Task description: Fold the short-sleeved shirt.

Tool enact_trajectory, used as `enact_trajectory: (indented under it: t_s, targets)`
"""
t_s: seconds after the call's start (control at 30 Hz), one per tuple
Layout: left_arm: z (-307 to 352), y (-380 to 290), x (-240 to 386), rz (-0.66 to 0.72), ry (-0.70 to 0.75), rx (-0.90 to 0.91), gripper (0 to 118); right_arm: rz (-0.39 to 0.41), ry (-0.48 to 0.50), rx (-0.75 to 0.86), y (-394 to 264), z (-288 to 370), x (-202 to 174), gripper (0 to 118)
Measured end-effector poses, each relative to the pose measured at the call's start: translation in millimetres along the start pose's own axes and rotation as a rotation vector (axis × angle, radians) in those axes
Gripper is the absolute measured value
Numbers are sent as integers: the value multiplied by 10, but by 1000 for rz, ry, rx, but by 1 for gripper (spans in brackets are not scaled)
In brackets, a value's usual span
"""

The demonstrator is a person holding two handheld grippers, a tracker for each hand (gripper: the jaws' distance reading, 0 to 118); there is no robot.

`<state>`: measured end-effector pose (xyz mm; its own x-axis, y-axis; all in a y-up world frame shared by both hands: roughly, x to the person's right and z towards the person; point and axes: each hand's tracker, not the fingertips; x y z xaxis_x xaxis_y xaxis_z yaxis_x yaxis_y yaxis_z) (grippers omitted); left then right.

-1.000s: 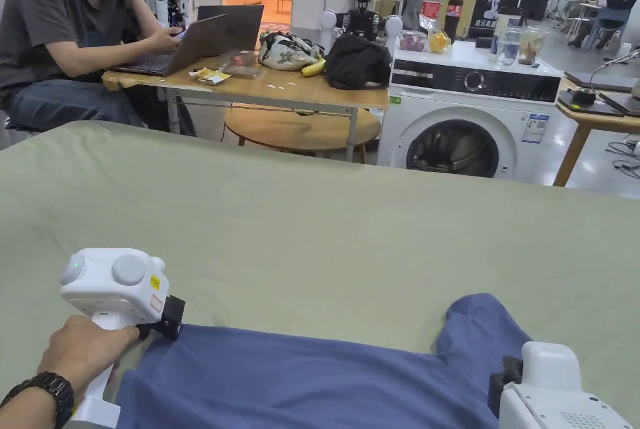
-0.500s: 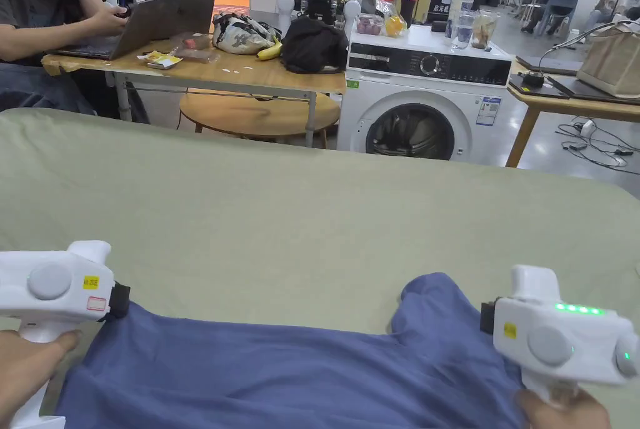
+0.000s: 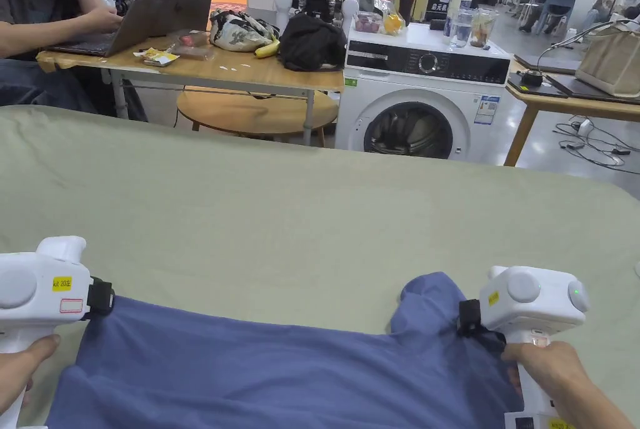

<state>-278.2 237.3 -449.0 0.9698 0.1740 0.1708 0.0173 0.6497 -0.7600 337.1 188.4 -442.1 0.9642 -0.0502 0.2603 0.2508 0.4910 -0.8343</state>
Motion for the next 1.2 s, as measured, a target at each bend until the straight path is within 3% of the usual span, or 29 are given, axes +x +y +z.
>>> enact_trajectory:
  t_s: [0.03, 0.07, 0.27, 0.43, 0.5, 0.7, 0.83, 1.2]
  targets:
    - [13, -2, 6, 2, 1, 4, 0, 20, -36, 26, 0, 8, -13, 8]
    - [19, -1, 8, 3, 0, 5, 0, 36, -54, 42, -3, 4, -17, 0]
    - [76, -33, 2, 17, -6, 15, 0, -3, 40, 99, -148, 209, 148, 0]
    - [172, -95, -1, 23, -7, 22, 0, 3, 56, 199, -336, 776, 188, 0]
    - [246, -113, 3, 15, -13, 32, 0, 3, 15, 274, -452, 1016, 170, 0]
    - [600, -187, -10, 23, -51, 86, 0, -19, 26, 311, -853, 1550, 220, 0]
    - [918, -279, -18, 1, -86, 143, 0, -6, 24, 332, -1158, 1902, 207, 0]
    - [1424, -854, -138, -54, -120, 87, 0, 57, -24, 311, -1959, 2457, 157, 0]
